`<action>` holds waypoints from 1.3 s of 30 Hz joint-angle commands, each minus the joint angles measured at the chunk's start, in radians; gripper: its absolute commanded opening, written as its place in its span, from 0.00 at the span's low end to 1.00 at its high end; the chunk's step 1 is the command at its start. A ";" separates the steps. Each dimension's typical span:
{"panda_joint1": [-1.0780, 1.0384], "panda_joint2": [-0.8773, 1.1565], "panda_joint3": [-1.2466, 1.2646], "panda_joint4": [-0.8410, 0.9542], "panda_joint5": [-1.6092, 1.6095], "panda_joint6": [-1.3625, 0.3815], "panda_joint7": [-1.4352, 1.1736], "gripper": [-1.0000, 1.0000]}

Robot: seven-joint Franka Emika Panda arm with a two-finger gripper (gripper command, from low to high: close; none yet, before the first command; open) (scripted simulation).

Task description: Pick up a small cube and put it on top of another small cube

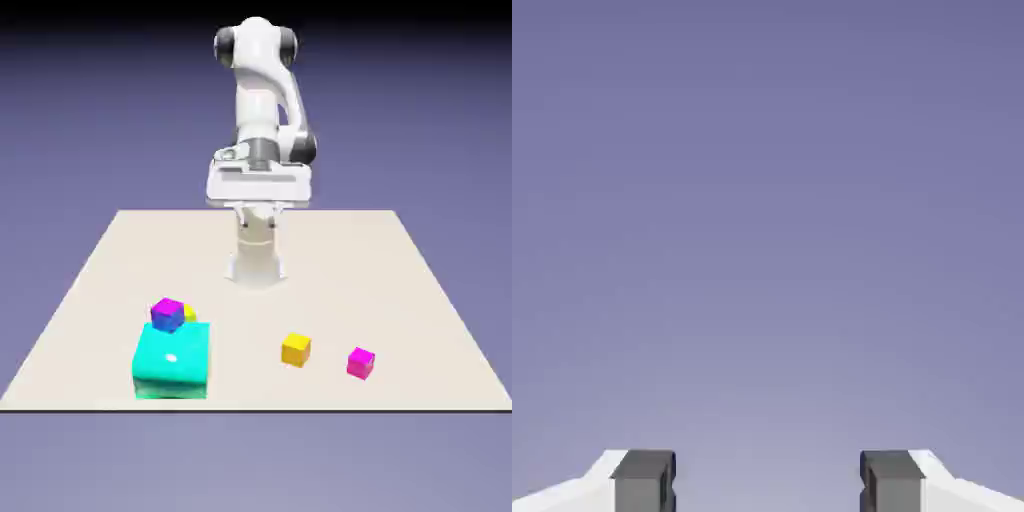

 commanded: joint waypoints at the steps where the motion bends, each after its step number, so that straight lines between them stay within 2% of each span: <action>1: -0.010 0.036 0.019 0.023 0.006 -0.027 0.024 0.50; 32: -0.314 1.160 0.596 0.726 0.204 -0.877 0.764 0.50; 34: -0.316 1.168 0.601 0.731 0.206 -0.883 0.769 0.50; 38: -0.258 1.272 0.572 0.690 0.190 -0.733 0.765 0.50; 39: -0.258 1.272 0.572 0.690 0.190 -0.733 0.765 0.00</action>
